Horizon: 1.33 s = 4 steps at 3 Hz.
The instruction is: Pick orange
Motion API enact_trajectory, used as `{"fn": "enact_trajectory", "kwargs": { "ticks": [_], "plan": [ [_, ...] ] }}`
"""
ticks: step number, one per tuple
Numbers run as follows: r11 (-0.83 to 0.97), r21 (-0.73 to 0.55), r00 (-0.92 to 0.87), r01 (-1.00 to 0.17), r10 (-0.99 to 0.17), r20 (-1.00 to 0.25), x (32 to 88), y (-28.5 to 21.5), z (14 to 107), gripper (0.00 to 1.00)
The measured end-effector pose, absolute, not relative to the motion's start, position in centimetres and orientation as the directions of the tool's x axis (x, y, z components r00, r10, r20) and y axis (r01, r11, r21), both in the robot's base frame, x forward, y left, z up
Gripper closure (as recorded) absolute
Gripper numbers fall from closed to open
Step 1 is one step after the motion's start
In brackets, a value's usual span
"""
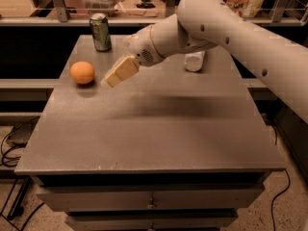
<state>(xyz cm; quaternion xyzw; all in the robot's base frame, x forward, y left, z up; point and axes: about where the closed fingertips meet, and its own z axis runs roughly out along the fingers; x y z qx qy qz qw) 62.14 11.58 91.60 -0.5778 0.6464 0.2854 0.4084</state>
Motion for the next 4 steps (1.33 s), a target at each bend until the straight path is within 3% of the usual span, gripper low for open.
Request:
{"fn": "enact_trajectory", "kwargs": {
  "ticks": [2,4],
  "plan": [
    [0.175,-0.098,-0.011,-0.980,-0.532,-0.847,62.4,12.2,91.0,0.00],
    [0.105,-0.049,-0.001,-0.993,-0.432,-0.902,63.5,18.4,89.4,0.00]
  ]
}}
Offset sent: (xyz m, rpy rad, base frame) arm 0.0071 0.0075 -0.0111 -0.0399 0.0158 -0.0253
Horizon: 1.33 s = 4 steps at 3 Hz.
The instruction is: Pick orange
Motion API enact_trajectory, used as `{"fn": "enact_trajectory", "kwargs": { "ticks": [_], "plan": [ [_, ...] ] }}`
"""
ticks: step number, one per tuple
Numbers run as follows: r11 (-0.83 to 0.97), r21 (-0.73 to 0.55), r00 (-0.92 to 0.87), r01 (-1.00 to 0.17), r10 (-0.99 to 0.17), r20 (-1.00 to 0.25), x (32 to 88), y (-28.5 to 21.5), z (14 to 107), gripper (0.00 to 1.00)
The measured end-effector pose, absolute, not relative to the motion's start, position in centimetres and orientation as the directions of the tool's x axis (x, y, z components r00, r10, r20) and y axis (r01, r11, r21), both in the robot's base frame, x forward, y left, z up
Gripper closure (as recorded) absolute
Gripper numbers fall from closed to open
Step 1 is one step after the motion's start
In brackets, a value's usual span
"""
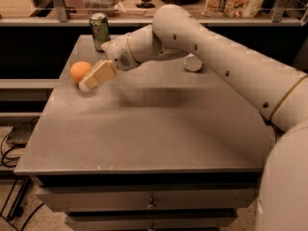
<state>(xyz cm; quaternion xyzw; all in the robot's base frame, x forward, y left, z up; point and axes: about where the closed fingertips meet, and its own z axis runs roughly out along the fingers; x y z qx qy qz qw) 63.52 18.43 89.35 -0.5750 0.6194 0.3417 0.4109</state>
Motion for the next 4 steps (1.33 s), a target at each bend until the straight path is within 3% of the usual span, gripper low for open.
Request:
{"fn": "enact_trajectory", "kwargs": {
  "ticks": [3,4],
  "plan": [
    [0.039,-0.019,0.002,-0.999,-0.383,-0.924,64.3,24.6,86.6,0.00],
    [0.058,-0.004,-0.019,-0.998,-0.394,-0.919,64.8,24.8,85.4,0.26]
  ]
}}
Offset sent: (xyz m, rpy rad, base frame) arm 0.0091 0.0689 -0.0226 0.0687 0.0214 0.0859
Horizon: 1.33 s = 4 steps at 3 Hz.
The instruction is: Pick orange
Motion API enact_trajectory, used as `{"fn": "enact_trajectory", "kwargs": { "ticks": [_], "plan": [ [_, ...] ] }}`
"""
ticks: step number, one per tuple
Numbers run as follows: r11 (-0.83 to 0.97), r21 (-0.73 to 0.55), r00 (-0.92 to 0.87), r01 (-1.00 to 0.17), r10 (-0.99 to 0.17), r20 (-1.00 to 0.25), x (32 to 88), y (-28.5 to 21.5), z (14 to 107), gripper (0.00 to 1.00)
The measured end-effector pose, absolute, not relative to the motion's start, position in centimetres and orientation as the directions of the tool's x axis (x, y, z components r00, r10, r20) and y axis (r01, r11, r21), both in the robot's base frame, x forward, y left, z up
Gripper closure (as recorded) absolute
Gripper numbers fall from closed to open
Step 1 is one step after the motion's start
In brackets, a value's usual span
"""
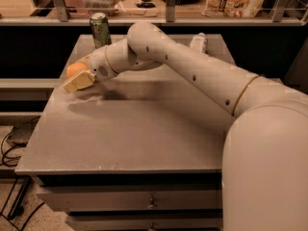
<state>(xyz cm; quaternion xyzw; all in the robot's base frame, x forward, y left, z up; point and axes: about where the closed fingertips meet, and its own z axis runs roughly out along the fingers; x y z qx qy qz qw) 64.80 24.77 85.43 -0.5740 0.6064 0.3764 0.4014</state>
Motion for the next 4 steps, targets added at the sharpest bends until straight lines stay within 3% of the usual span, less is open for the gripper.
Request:
{"fn": "enact_trajectory", "kwargs": {
  "ticks": [1,3,4],
  "plan": [
    [0.081,-0.004,-0.028,-0.997,-0.397,-0.917,65.0,24.1,85.4,0.48],
    [0.131,-0.112,0.065,-0.985,-0.320,-0.945,64.8,20.3,94.5,0.96],
    [0.147,-0.212,0.167,-0.966,-0.273,-0.947,64.4,16.7,102.6,1.00]
  ]
}}
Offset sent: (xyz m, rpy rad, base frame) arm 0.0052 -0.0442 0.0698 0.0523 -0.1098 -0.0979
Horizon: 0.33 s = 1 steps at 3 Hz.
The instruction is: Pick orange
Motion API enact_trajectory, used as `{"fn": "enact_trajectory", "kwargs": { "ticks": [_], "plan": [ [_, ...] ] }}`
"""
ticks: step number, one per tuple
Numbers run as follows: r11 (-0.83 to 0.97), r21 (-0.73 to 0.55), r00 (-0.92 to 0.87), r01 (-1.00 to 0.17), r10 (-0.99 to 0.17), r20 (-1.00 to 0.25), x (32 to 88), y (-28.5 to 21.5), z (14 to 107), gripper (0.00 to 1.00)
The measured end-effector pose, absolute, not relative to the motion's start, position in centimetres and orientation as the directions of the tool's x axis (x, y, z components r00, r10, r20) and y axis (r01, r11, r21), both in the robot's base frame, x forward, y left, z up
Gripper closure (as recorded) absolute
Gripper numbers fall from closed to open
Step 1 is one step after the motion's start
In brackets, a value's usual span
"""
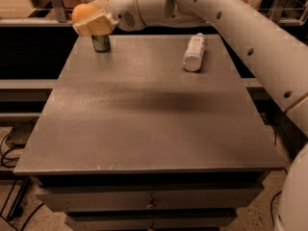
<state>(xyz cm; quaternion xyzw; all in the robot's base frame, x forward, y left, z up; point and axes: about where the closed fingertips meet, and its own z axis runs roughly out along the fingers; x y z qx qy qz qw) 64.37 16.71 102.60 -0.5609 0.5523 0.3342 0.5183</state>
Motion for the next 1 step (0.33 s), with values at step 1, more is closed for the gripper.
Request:
{"fn": "enact_trajectory", "kwargs": {
  "ticks": [1],
  "plan": [
    [0.152,-0.228,0.184,-0.962,-0.259,-0.948,64.52,16.47,104.05,1.00]
  ]
}}
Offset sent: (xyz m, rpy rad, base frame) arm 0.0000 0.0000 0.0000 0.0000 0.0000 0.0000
